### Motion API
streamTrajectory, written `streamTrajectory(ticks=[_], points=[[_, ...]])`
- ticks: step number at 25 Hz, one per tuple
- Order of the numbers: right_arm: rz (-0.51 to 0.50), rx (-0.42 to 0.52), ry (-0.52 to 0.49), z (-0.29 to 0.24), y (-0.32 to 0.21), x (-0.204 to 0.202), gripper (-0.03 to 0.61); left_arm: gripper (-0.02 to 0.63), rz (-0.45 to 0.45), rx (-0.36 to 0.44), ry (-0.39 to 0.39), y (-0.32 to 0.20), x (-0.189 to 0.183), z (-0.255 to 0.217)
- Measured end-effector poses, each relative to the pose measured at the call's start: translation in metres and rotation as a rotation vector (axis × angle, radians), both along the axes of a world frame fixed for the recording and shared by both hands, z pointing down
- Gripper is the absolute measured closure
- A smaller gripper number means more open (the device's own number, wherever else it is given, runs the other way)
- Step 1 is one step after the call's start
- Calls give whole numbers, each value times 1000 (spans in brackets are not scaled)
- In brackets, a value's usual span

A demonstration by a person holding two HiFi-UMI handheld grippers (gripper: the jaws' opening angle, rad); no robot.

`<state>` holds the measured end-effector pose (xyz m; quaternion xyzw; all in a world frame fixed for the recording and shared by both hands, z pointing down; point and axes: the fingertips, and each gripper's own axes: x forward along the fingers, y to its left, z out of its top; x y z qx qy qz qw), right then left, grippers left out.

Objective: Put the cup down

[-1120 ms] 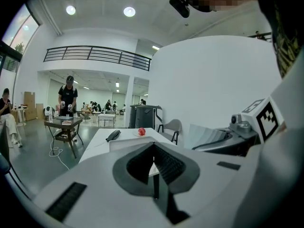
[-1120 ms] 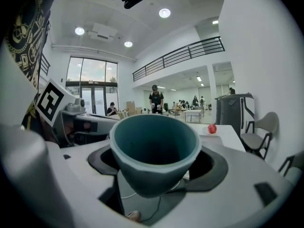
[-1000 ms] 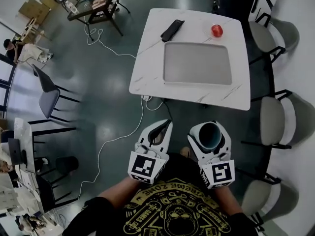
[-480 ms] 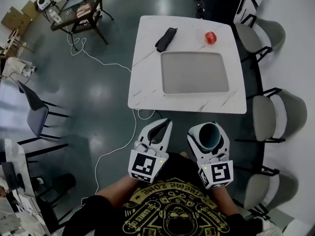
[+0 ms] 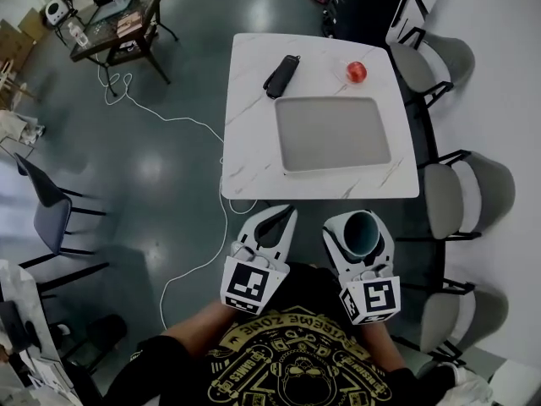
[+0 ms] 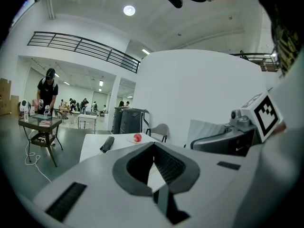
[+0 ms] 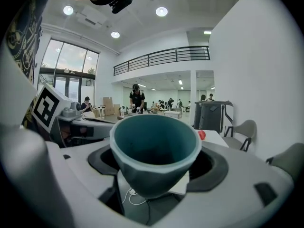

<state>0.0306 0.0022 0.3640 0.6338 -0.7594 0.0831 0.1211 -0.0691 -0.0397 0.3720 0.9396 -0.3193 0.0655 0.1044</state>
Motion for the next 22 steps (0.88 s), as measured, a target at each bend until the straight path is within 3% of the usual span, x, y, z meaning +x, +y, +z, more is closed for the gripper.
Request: streamTrajectory(ticks=[11,22], points=[[2,1,21,-3,-18,-6,195,604,-37,-26,22,-20,-16,5],[-82,3,-7,7,-63,26,195,604,-106,-24,-9,-56,11,7]])
